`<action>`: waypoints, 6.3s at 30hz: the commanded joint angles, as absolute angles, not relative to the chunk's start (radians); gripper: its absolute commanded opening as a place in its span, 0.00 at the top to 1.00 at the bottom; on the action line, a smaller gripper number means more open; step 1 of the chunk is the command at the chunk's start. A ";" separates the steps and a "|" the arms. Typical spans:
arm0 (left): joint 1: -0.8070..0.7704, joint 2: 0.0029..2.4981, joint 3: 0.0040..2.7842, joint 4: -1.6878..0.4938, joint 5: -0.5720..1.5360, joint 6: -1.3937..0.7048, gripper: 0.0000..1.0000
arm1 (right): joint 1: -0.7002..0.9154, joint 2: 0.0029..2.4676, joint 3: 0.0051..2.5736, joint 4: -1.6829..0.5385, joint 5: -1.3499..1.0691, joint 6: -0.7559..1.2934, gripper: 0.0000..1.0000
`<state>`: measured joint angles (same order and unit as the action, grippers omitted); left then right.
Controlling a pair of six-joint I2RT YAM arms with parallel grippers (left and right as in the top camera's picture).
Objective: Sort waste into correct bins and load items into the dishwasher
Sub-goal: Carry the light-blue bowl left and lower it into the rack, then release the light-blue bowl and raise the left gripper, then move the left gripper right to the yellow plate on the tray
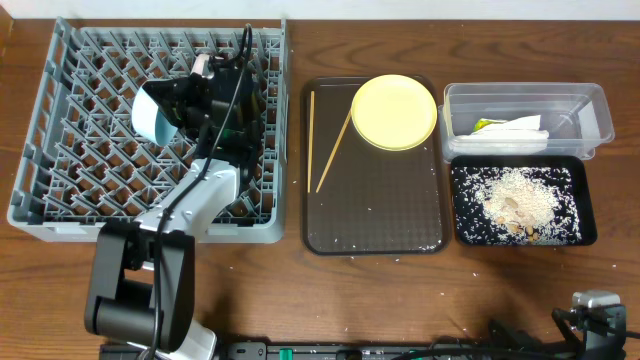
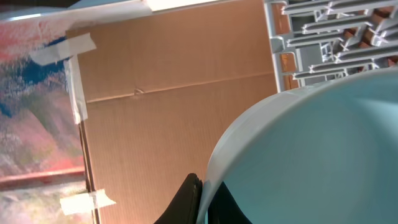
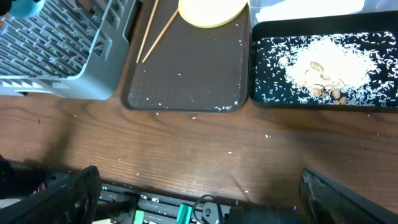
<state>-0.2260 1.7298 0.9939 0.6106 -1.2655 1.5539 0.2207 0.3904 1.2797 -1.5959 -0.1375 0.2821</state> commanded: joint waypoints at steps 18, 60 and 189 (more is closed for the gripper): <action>-0.233 1.887 1.003 0.652 -1.314 1.581 0.92 | 0.208 0.391 1.280 -1.594 -0.131 0.291 0.00; -0.339 1.892 0.941 0.630 -1.267 1.547 0.29 | 0.208 0.391 1.280 -1.594 -0.131 0.291 0.01; -0.457 2.159 1.705 -0.319 0.322 0.020 0.02 | 0.208 0.391 1.280 -1.594 -0.131 0.291 0.01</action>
<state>-0.4843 2.1254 1.6833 -0.3088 0.3302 0.0547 0.2207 0.3904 1.2797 -1.5959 -0.1375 0.2821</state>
